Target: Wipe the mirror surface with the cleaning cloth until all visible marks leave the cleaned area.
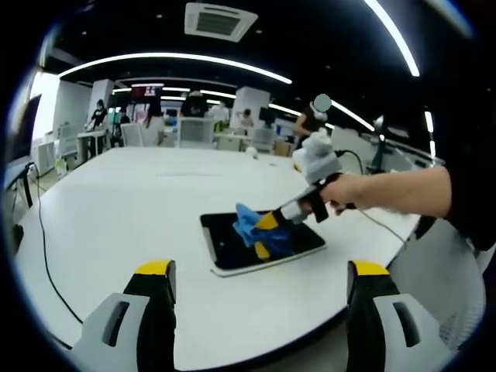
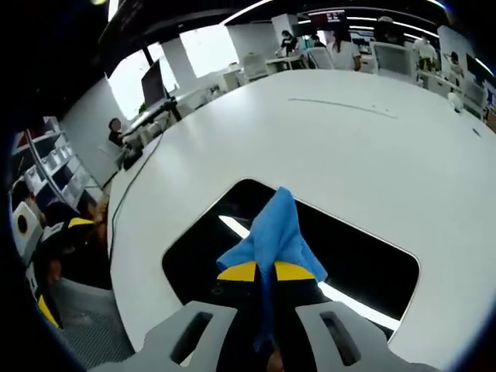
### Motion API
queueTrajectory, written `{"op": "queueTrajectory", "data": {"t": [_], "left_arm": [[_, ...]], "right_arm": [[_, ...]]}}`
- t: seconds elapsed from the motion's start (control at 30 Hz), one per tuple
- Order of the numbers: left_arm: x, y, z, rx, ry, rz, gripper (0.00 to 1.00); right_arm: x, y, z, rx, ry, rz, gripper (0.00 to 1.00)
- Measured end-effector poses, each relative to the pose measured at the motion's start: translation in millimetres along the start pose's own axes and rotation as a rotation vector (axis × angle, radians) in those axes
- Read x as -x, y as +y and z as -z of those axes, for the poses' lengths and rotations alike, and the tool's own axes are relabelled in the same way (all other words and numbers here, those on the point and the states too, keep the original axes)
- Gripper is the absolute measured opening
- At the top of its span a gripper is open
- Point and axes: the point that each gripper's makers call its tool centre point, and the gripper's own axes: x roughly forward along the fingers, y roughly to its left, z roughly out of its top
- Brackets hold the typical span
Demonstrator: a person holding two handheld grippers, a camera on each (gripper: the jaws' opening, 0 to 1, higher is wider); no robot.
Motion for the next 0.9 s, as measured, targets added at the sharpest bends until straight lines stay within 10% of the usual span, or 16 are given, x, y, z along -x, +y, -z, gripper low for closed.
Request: {"op": "queueTrajectory", "data": {"t": [0.9], "left_arm": [[-1.7,0.7,0.9,0.004,0.005,0.004,0.90]], "right_arm": [[-11.0,-25.9,-19.6,-0.008,0.000,0.047,0.01]]}}
